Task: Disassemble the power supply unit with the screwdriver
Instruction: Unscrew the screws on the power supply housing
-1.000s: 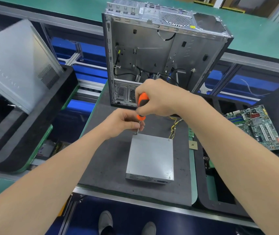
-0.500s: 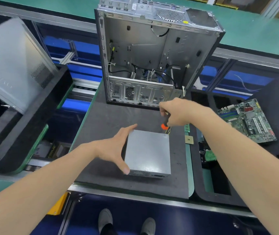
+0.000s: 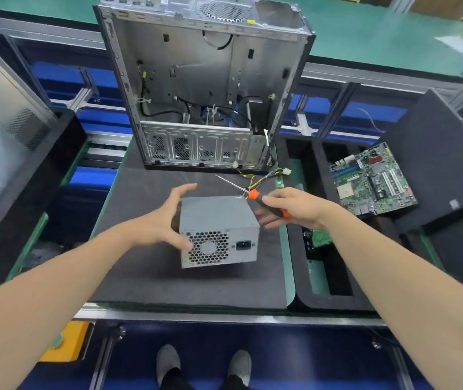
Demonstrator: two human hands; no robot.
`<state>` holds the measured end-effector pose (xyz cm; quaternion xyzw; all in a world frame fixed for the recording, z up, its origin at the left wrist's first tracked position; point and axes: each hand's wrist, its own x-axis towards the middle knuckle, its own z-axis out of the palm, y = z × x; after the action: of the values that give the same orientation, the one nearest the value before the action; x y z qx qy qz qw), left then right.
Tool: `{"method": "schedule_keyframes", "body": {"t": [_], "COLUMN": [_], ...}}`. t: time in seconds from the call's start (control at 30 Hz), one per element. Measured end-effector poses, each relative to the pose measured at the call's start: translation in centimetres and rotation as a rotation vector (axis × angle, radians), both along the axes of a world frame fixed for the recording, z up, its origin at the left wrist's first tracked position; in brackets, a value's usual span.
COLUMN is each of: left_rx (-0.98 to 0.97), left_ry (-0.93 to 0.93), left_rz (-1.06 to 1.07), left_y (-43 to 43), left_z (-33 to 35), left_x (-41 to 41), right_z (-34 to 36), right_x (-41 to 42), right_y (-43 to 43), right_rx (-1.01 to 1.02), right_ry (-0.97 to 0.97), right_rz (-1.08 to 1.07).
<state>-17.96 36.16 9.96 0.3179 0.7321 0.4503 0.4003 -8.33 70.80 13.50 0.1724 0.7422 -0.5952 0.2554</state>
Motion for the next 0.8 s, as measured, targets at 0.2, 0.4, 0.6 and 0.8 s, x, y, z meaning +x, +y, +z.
{"method": "schedule_keyframes", "body": {"t": [0.2,0.4,0.6,0.8], "left_rx": [0.027,-0.015,-0.075,-0.104], "left_ry": [-0.230,-0.415,-0.505,-0.576], "left_rz": [0.300,0.514,0.676,0.677], "left_y": [1.3,3.6,5.0,5.2], "left_z": [0.5,0.8,1.8,1.9], "left_x": [-1.4,-2.2,-3.7,-4.0], "right_z": [-0.8,-0.8,-0.8,-0.7], "right_x": [-0.5,-2.1,-3.6,-4.5], "right_y": [-2.2,-3.8,-4.3,-4.2], "right_rx": [-0.244,-0.095,-0.173,-0.155], "right_ry": [0.071,0.108,0.065,0.017], "right_rz": [-0.096,-0.208,-0.343,-0.351]}}
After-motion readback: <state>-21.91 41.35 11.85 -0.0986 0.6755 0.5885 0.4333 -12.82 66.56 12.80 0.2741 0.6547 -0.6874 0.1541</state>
